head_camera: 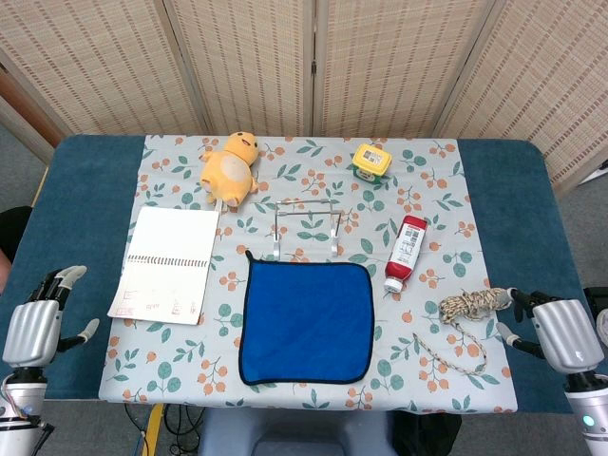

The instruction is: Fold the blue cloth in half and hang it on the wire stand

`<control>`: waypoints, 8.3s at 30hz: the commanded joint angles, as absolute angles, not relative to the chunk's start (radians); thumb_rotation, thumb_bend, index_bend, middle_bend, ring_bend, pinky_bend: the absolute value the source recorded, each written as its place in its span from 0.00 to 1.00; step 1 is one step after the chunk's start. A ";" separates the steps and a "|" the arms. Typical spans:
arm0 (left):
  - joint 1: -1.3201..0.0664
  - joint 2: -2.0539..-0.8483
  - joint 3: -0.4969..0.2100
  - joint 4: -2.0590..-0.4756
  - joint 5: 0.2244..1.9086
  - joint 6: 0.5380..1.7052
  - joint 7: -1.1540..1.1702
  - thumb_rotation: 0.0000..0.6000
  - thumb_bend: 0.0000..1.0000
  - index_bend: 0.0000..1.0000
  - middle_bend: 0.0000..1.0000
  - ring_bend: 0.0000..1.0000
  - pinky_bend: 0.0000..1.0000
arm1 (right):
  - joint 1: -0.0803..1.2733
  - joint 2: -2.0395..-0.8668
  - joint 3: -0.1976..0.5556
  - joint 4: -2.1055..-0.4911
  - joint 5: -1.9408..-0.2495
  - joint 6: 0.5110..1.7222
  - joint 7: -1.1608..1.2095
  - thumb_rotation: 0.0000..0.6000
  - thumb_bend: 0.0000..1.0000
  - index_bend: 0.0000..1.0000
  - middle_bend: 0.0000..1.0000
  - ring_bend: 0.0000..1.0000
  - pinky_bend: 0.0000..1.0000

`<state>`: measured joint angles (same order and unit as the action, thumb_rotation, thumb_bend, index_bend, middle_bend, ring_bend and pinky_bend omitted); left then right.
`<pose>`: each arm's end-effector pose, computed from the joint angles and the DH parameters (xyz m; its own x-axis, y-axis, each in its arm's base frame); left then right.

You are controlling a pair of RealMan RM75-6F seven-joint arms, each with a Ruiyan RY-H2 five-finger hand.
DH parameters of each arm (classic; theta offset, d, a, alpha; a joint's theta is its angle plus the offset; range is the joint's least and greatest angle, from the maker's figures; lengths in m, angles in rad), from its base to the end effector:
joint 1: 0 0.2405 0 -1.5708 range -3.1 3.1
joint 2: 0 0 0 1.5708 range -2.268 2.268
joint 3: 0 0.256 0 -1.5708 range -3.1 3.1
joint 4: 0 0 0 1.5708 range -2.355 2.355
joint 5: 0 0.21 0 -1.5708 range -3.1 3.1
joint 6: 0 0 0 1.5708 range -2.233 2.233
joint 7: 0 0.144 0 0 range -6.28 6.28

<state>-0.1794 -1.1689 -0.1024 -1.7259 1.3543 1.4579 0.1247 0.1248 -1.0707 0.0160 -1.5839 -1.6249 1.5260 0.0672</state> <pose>-0.2806 0.2159 0.1430 0.3394 -0.0269 0.9403 0.9405 0.0282 -0.3387 -0.2972 -0.1855 0.1704 0.4105 0.0189 0.9117 -0.8980 -0.1653 0.4078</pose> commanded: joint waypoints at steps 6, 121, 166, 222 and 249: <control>-0.176 -1.169 -0.104 -1.726 1.361 1.459 0.121 1.00 0.23 0.15 0.17 0.13 0.27 | 0.121 -1.071 0.019 -1.586 -1.632 1.532 0.067 1.00 0.23 0.43 0.64 0.58 0.74; -0.693 -1.600 0.111 -1.450 1.759 1.011 0.107 1.00 0.45 0.50 0.87 0.82 0.97 | 0.458 -1.384 -0.113 -1.535 -1.864 1.037 -0.102 1.00 0.16 0.49 0.90 0.82 0.93; -0.674 -1.548 0.101 -1.486 1.722 1.065 0.059 1.00 0.45 0.50 0.87 0.82 0.97 | 0.540 -1.547 -0.095 -1.443 -1.769 1.037 -0.129 1.00 0.41 0.71 0.93 0.84 0.95; -0.907 -1.576 -0.152 -1.374 1.287 0.823 0.299 1.00 0.44 0.52 0.85 0.78 0.97 | 0.583 -1.498 0.108 -1.441 -1.470 1.065 -0.187 1.00 0.41 0.71 0.94 0.84 0.95; -1.004 -1.693 -0.165 -1.121 1.238 0.744 0.372 1.00 0.44 0.49 0.82 0.77 0.97 | 0.609 -1.619 0.147 -1.325 -1.312 1.043 -0.375 1.00 0.41 0.71 0.94 0.84 0.95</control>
<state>-1.0012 -1.6901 -0.1639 -1.1248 1.2420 0.7478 0.3679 0.6081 -1.6174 0.1469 -1.3261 -1.3135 1.0436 -0.3735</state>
